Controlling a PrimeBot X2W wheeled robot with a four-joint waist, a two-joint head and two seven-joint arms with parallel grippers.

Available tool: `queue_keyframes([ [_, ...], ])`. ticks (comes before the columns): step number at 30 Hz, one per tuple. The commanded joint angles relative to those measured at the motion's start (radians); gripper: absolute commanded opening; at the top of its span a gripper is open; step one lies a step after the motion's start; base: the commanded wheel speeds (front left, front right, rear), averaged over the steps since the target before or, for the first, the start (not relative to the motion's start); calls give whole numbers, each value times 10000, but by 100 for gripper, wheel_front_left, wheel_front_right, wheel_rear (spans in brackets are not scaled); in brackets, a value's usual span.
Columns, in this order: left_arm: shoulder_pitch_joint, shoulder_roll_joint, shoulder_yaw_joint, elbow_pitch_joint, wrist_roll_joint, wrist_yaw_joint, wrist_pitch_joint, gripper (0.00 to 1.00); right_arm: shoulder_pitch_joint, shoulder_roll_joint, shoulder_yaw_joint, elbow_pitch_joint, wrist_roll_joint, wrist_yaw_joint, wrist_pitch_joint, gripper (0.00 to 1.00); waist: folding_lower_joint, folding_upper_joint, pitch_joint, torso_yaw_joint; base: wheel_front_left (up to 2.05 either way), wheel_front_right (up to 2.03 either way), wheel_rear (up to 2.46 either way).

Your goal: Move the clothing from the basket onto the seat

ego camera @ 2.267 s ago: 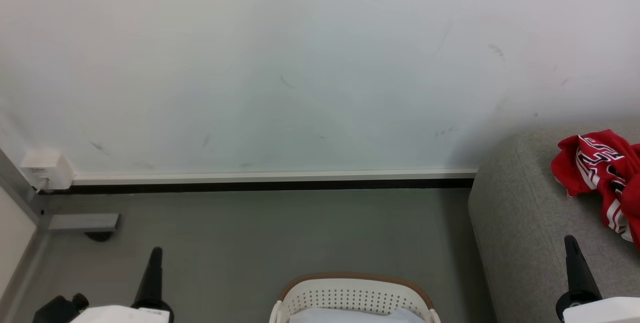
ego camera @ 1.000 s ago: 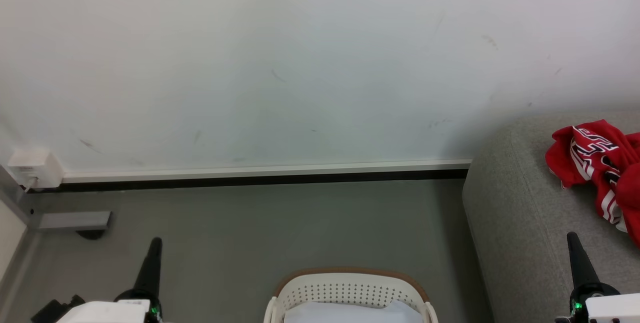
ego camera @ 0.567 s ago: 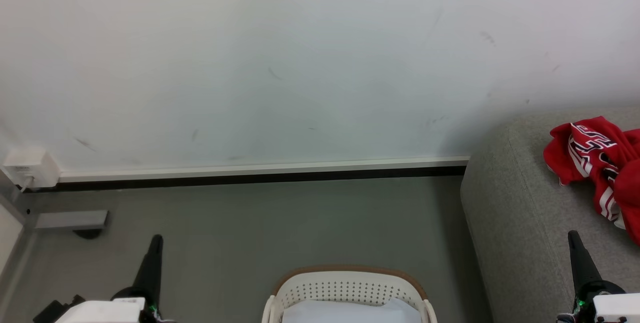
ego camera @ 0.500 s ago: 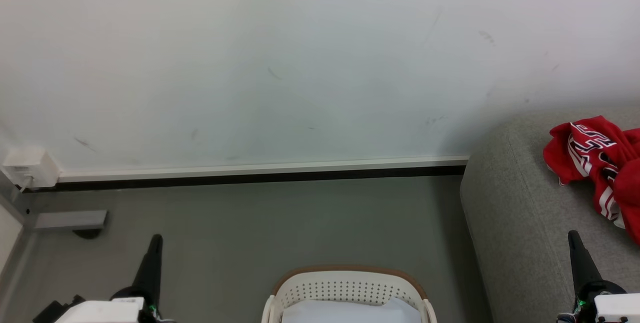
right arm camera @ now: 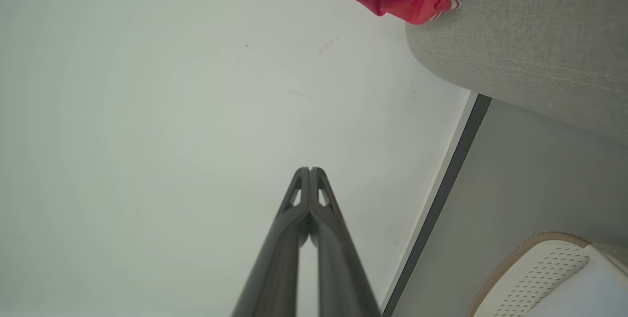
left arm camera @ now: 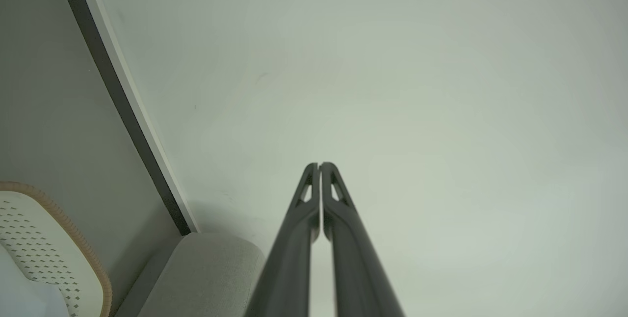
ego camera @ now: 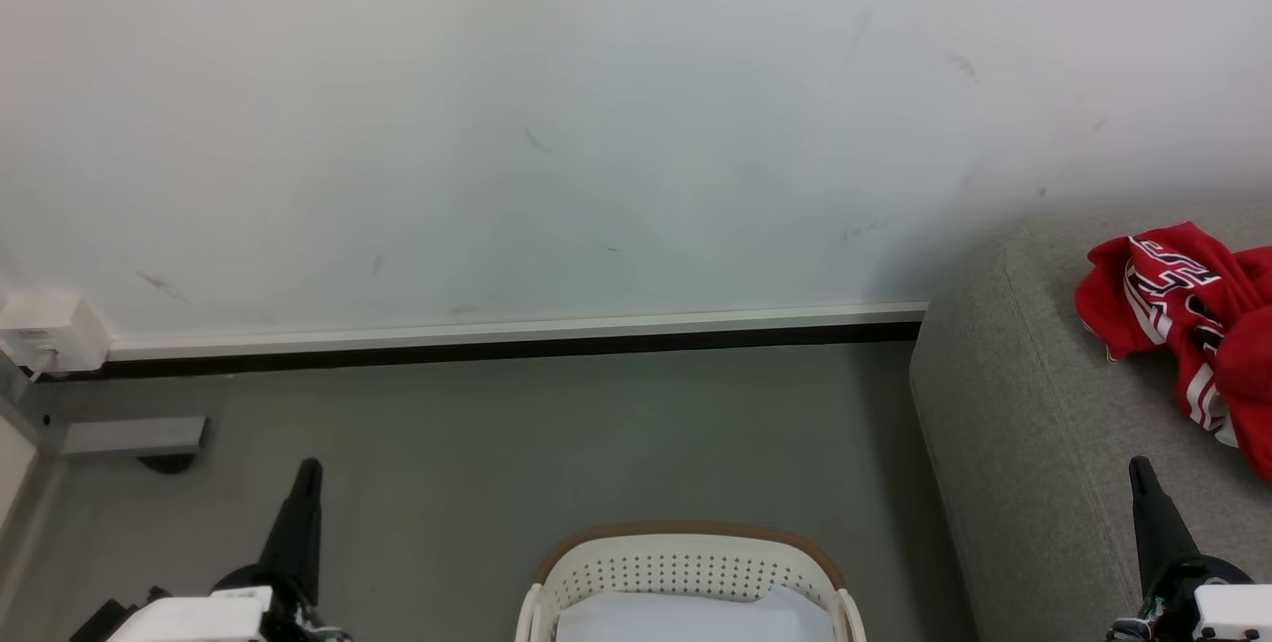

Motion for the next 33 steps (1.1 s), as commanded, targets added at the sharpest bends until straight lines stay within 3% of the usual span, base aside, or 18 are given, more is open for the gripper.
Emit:
queue_keyframes([
  [1, -94, 11, 46, -44, -207, -57, 71, 0, -130, 21, -71, -64, 252, -20, 81, 0, 0, 0, 11, -9, 0, 0, 0],
  [33, -92, -6, 64, -57, -441, -60, 128, 0, -131, 32, -96, -60, 402, -21, 130, 0, 0, 0, 35, -31, 0, 0, 0],
])
